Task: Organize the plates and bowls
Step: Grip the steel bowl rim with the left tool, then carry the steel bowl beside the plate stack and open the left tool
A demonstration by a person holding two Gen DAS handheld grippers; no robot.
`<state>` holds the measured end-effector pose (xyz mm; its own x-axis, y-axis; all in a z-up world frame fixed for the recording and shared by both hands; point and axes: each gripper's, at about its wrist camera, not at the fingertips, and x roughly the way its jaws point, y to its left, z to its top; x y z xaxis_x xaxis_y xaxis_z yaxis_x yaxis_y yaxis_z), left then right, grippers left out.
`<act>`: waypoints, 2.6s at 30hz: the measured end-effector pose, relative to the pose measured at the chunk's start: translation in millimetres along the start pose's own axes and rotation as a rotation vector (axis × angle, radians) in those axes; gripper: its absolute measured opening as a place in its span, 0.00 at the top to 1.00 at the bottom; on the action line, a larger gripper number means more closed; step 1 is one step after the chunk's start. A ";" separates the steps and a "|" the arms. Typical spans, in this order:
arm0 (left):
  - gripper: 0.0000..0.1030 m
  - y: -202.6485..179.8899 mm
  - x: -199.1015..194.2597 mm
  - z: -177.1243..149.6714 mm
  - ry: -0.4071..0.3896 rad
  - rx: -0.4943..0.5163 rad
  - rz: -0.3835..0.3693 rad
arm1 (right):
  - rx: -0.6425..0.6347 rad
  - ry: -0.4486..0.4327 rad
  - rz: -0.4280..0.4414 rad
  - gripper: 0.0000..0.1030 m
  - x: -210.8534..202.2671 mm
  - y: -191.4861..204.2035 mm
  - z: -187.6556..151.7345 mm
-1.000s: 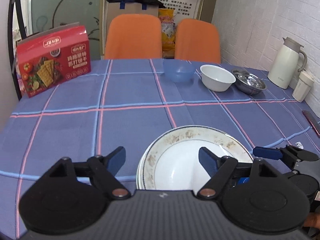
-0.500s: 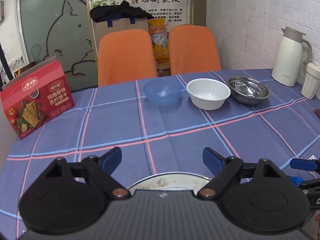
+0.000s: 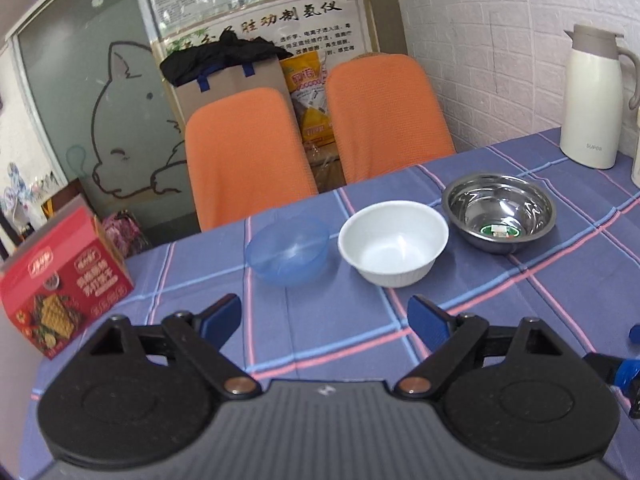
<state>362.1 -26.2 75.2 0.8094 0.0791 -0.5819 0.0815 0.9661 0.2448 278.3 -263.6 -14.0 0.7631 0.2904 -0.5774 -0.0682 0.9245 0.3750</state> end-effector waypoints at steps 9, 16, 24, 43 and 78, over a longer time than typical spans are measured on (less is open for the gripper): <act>0.13 -46.2 35.6 52.1 -0.012 0.088 -0.089 | -0.046 -0.041 -0.059 0.13 23.6 -34.1 45.4; 0.13 -87.2 118.1 122.6 0.069 0.072 -0.370 | -0.034 -0.052 -0.063 0.13 48.4 -47.3 80.8; 0.13 -122.4 201.8 129.2 0.209 0.145 -0.424 | -0.113 -0.013 -0.086 0.13 98.2 -40.5 112.1; 0.53 -137.9 219.5 110.2 0.306 0.224 -0.502 | -0.207 0.084 -0.004 0.15 126.7 -16.6 97.0; 0.55 -66.7 26.1 -59.2 0.361 0.180 -0.523 | -0.153 0.195 0.087 0.13 -4.9 70.9 -51.6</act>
<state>343.3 -74.0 -2.3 0.3931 -0.2814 -0.8754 0.5323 0.8459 -0.0329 236.5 -186.8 -22.0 0.6131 0.3985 -0.6821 -0.2354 0.9164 0.3237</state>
